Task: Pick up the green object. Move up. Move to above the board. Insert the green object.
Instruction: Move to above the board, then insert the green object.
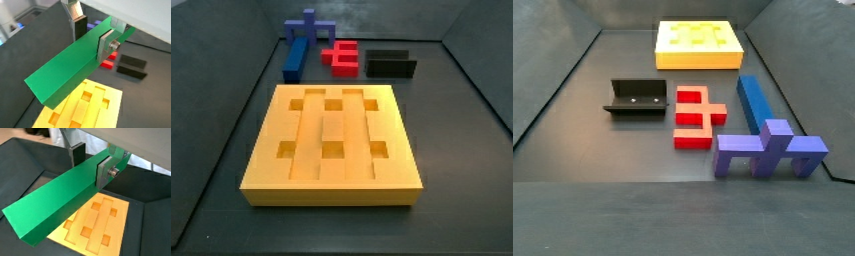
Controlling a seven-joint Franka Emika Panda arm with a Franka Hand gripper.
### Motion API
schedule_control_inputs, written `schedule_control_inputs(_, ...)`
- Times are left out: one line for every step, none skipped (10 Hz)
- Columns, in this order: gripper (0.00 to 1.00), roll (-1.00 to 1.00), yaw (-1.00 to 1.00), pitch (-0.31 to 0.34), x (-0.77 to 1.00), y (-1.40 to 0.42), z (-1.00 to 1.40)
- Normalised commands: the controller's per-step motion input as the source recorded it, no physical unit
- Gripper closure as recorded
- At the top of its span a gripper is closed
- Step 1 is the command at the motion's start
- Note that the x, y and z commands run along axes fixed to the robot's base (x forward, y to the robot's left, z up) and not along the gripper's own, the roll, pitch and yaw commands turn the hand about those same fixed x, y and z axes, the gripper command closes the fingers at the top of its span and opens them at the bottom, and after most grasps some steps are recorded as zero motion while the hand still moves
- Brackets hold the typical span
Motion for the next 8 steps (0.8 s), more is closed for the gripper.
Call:
schedule_control_inputs(1.00, 0.05, 1.00, 0.165, 0.04, -0.02, 0.03)
schedule_control_inputs(1.00, 0.06, 1.00, 0.202, 0.04, -0.02, 0.04)
schedule_control_inputs(1.00, 0.06, 0.77, 0.201, 0.05, -0.02, 0.04)
schedule_control_inputs(1.00, 0.06, 0.52, 0.182, 0.06, -0.02, 0.03)
schedule_control_inputs(1.00, 0.05, 0.27, 0.156, 0.07, -0.02, 0.03)
schedule_control_inputs(1.00, -0.22, 0.00, -0.054, 0.00, 0.00, -0.67)
schedule_control_inputs(1.00, -0.19, 0.00, -0.070, -0.01, -0.04, -0.73)
schedule_control_inputs(1.00, -0.19, 0.00, -0.061, -0.12, -0.06, -0.73)
